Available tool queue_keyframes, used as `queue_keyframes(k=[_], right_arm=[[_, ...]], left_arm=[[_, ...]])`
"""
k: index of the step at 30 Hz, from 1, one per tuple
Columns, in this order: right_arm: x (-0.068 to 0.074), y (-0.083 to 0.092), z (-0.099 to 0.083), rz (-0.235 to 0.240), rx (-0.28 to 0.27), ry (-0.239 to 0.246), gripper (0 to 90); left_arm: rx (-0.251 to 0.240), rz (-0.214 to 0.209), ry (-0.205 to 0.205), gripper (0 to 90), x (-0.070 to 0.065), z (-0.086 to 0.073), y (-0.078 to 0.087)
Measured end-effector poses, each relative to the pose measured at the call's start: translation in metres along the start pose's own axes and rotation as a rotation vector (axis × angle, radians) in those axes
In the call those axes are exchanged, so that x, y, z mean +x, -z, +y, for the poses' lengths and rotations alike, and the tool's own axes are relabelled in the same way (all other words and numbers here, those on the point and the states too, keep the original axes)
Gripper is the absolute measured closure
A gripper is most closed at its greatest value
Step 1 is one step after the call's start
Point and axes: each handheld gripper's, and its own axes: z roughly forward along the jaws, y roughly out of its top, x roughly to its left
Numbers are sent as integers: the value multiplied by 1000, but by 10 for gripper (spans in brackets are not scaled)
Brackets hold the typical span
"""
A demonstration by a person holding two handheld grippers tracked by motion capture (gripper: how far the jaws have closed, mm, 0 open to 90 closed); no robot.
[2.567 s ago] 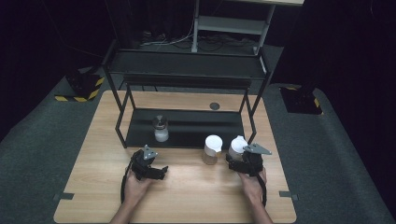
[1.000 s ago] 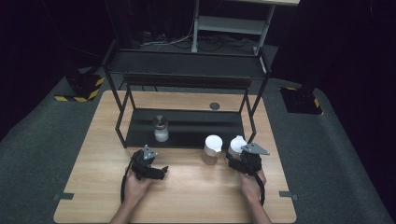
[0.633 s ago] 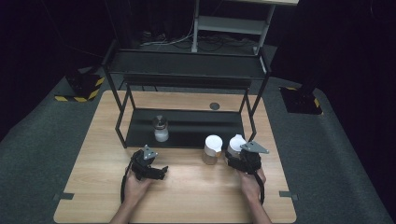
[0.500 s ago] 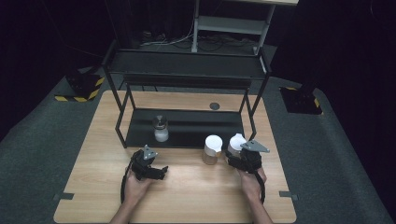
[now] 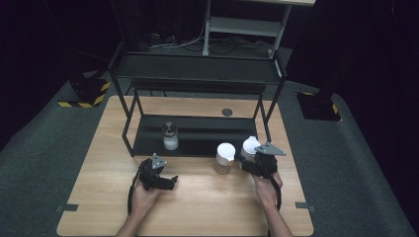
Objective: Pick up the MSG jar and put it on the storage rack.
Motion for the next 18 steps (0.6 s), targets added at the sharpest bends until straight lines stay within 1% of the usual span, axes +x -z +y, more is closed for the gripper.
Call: queue_keyframes(k=[12, 18], right_arm=[[-7, -6, 11, 15, 1, -10, 301], [-8, -10, 17, 13, 5, -14, 301]], left_arm=[[0, 0, -2, 39, 0, 0, 0], [0, 0, -2, 39, 0, 0, 0]])
